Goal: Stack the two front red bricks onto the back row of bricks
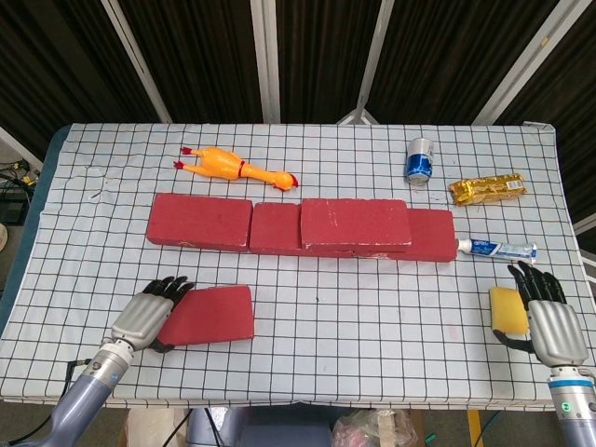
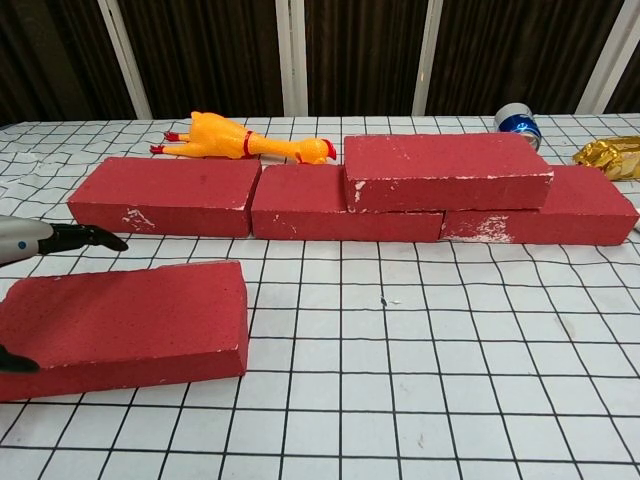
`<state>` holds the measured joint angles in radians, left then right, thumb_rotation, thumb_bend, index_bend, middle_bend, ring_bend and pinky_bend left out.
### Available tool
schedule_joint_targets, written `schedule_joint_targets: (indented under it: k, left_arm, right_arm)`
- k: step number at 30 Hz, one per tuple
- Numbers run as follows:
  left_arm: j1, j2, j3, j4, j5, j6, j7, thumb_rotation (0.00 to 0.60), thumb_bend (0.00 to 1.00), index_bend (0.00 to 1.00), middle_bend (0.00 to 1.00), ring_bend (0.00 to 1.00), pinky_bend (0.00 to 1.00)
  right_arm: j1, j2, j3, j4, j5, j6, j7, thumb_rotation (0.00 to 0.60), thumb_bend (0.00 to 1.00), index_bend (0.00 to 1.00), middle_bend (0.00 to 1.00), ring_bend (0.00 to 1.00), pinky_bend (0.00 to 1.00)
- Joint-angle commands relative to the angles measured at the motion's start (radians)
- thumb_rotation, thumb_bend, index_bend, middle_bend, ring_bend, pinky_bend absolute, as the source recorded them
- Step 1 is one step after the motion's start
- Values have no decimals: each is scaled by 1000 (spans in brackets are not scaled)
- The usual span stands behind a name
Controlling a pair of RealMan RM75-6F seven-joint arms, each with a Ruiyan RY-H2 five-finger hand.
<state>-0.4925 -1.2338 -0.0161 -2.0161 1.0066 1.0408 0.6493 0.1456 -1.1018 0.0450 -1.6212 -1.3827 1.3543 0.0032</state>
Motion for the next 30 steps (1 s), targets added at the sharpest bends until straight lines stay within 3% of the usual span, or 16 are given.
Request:
schedule_joint_targets:
  k: [1,30]
  left_arm:
    - [-10,-8,2,-2,-7,-1,4,600,0,5,0,0,87]
    - [-85,-103,36,-1,-150,101,154,600,0,10,0,19,121]
  right_arm:
    - [0,1,1,-2,1,-3,-2,600,168,28,0,0,0]
    - [-9,15,20,-10,24,-21,13,600,168,28,0,0,0]
